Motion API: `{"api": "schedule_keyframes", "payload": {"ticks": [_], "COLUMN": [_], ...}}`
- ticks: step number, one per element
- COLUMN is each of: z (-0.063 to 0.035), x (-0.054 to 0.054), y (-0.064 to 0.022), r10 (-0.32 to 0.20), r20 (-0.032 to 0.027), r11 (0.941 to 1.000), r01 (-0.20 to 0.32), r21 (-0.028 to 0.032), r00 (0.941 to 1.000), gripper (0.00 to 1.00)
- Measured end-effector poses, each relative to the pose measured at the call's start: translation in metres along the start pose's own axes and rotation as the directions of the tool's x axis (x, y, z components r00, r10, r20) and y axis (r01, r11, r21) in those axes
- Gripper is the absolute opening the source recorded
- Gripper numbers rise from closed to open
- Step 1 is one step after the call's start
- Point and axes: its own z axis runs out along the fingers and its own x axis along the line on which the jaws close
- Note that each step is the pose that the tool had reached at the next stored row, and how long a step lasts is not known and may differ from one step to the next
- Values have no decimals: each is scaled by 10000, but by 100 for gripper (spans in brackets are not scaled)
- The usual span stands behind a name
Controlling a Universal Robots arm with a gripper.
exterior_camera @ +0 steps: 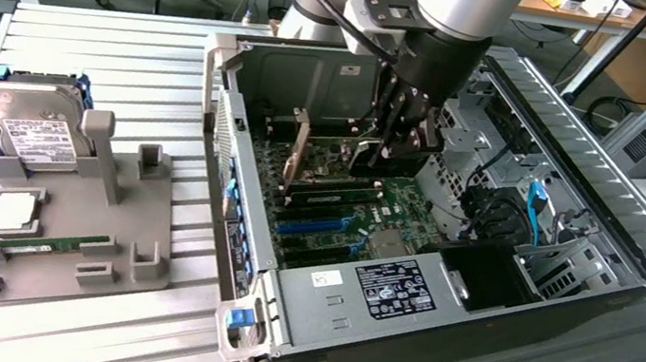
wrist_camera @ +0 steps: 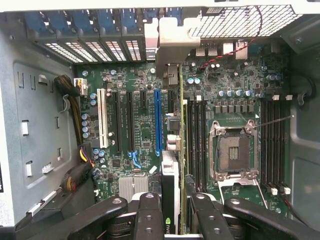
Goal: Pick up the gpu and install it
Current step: 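Insert the gpu into the slot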
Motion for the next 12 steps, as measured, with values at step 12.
{"api": "schedule_keyframes", "payload": {"ticks": [12], "z": [19], "x": [0], "y": [0], "r10": [0], "r20": [0], "r11": [10000], "r01": [0], "r21": [0], "r00": [10000], "gripper": [27]}}
